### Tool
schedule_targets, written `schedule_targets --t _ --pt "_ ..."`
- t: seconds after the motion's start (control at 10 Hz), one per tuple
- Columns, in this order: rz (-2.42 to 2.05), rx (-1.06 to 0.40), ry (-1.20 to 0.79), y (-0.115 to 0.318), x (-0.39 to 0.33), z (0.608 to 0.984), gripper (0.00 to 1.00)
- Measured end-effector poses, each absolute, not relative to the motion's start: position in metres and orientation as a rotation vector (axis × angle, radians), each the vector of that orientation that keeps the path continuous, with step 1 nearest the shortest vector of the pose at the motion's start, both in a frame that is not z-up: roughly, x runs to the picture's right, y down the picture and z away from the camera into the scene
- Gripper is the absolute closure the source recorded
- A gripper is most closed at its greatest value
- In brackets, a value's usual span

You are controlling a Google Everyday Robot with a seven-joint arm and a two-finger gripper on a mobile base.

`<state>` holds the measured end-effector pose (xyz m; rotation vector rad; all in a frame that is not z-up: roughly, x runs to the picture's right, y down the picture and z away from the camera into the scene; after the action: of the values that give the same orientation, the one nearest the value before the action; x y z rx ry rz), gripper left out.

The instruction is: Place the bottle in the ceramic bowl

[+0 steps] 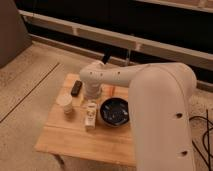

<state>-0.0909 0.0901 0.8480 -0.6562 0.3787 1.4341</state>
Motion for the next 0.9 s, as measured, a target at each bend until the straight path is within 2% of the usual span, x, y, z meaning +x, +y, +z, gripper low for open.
schedule_targets --t 0.7,0.8,0.9 --pt "1.409 -0.747 0.419 0.116 -0.106 0.873 0.35" --pt "1.406 -0.755 0.421 0.118 -0.106 0.875 0.39" --pt "1.405 -0.762 0.419 0.118 -0.107 0.876 0.48"
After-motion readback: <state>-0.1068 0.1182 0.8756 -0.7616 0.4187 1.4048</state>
